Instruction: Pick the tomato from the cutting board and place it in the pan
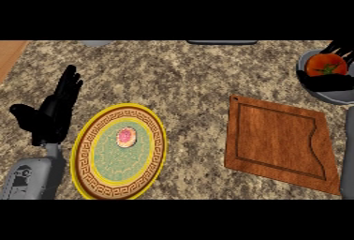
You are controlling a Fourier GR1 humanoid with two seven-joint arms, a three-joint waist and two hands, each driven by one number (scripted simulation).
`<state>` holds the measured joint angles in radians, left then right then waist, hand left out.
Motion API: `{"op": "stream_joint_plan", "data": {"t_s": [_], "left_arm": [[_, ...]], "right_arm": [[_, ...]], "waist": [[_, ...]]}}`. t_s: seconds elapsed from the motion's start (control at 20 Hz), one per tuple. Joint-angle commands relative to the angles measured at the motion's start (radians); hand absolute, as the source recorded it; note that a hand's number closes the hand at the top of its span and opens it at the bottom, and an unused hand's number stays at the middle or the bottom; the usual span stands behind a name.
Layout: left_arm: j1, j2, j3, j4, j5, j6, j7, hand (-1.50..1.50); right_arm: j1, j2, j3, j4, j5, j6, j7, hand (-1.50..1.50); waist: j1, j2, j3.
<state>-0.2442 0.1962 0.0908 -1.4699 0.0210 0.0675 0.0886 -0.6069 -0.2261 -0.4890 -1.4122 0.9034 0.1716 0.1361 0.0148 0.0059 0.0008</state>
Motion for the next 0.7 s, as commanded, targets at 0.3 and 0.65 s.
{"op": "stream_joint_plan", "data": {"t_s": [0.3, 0.65], "left_arm": [[-0.025, -0.009, -0.018, -0.006, -0.007, -0.01, -0.001, 0.0], [-0.067, 0.0, -0.013, 0.019, 0.003, -0.033, -0.021, 0.0]], "right_arm": [[-0.114, -0.328, -0.109, 0.589, 0.08, -0.282, -0.291, 1.5], [-0.155, -0.38, -0.172, 0.895, 0.074, -0.471, -0.411, 1.5]], "waist": [[0.032, 0.014, 0.002], [0.058, 0.033, 0.006]]}}
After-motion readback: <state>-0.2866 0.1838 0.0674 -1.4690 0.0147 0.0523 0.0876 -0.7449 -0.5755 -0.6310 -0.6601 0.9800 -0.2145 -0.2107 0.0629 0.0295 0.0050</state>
